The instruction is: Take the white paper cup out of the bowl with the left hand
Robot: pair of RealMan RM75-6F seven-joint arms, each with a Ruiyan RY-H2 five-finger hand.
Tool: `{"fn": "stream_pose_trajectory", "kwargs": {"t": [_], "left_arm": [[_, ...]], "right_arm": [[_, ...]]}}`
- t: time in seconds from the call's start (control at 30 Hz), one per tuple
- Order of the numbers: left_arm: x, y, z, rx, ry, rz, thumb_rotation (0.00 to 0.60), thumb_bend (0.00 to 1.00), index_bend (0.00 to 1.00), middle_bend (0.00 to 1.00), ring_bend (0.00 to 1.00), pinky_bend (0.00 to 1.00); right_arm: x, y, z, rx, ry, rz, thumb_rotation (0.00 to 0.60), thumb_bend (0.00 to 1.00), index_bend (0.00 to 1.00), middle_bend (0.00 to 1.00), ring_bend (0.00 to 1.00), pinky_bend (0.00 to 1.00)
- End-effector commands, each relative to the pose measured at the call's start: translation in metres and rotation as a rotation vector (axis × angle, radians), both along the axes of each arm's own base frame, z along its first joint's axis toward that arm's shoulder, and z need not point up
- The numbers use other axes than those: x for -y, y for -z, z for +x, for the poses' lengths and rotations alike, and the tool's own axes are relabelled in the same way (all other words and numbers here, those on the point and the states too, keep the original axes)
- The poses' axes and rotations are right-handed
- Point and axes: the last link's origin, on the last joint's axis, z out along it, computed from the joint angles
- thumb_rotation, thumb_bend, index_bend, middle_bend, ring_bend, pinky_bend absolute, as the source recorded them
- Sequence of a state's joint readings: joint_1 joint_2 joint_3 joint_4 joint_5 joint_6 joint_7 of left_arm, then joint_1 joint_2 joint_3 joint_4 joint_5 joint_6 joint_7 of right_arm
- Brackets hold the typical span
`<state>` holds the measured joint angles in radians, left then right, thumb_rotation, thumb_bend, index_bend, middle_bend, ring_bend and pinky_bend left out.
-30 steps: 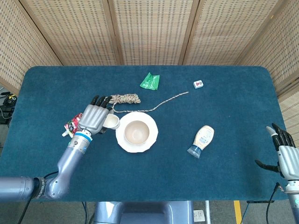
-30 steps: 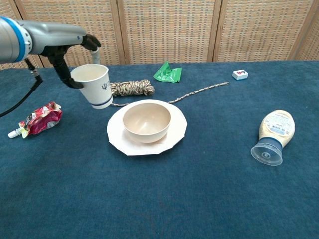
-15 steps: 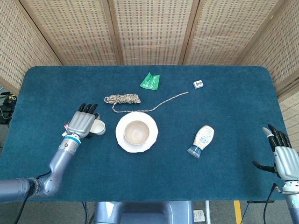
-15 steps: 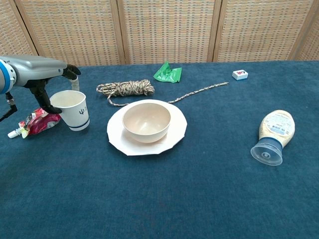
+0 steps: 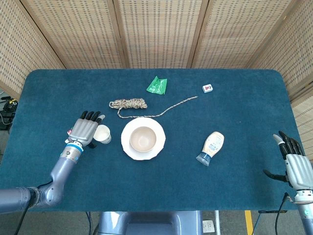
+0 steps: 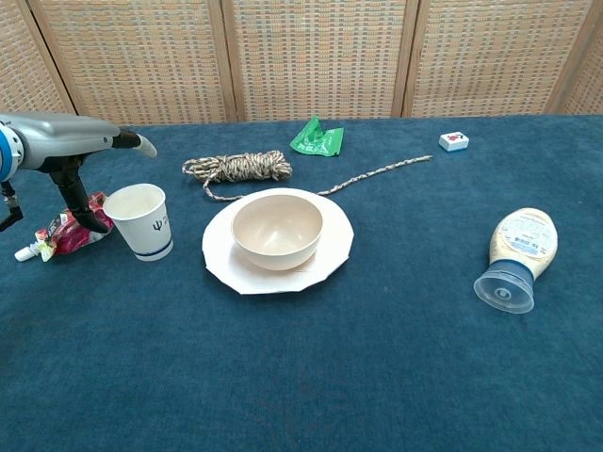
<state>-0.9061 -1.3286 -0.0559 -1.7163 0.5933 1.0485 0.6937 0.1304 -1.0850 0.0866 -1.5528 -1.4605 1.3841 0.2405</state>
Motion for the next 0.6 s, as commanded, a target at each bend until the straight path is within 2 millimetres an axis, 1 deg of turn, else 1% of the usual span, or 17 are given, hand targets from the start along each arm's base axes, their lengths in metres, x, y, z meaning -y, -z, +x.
{"fn": "stream_pose_trajectory", "kwargs": {"t": [0.03, 0.1, 0.13, 0.17, 0.27, 0.4, 0.5, 0.53, 0.6], "left_arm": [[0.007, -0.014, 0.003, 0.063, 0.022, 0.044, 0.6, 0.14, 0.0, 0.0, 0.0, 0.0], [0.013, -0.025, 0.003, 0.094, 0.057, 0.096, 0.6, 0.14, 0.0, 0.0, 0.0, 0.0], [0.02, -0.034, 0.0, 0.1, 0.099, 0.154, 0.6, 0.14, 0.0, 0.0, 0.0, 0.0], [0.026, -0.039, -0.003, 0.107, 0.123, 0.188, 0.6, 0.14, 0.0, 0.0, 0.0, 0.0], [0.054, -0.052, -0.024, 0.136, 0.189, 0.322, 0.6, 0.14, 0.0, 0.0, 0.0, 0.0], [0.086, -0.06, -0.054, 0.172, 0.201, 0.43, 0.6, 0.13, 0.0, 0.0, 0.0, 0.0], [0.107, -0.062, -0.074, 0.188, 0.196, 0.475, 0.6, 0.13, 0.0, 0.0, 0.0, 0.0], [0.116, -0.062, -0.085, 0.182, 0.183, 0.491, 0.6, 0.13, 0.0, 0.0, 0.0, 0.0], [0.128, -0.063, -0.098, 0.175, 0.157, 0.508, 0.6, 0.13, 0.0, 0.0, 0.0, 0.0]], "right_arm": [[-0.001, 0.001, 0.001, -0.002, -0.006, 0.002, 0.6, 0.06, 0.0, 0.0, 0.0, 0.0], [-0.001, 0.001, 0.001, -0.006, -0.003, 0.001, 0.6, 0.06, 0.0, 0.0, 0.0, 0.0], [0.0, 0.001, 0.0, -0.013, -0.002, -0.002, 0.6, 0.06, 0.0, 0.0, 0.0, 0.0], [0.0, 0.001, 0.0, -0.019, -0.001, -0.004, 0.6, 0.06, 0.0, 0.0, 0.0, 0.0], [0.0, 0.002, -0.001, -0.038, -0.003, -0.005, 0.6, 0.06, 0.0, 0.0, 0.0, 0.0], [0.0, 0.007, 0.0, -0.05, -0.005, 0.006, 0.6, 0.06, 0.0, 0.0, 0.0, 0.0], [-0.001, 0.01, 0.003, -0.06, -0.016, 0.011, 0.6, 0.06, 0.0, 0.0, 0.0, 0.0], [-0.001, 0.011, 0.005, -0.065, -0.023, 0.011, 0.6, 0.06, 0.0, 0.0, 0.0, 0.0], [-0.002, 0.012, 0.006, -0.068, -0.03, 0.011, 0.6, 0.06, 0.0, 0.0, 0.0, 0.0]]}}
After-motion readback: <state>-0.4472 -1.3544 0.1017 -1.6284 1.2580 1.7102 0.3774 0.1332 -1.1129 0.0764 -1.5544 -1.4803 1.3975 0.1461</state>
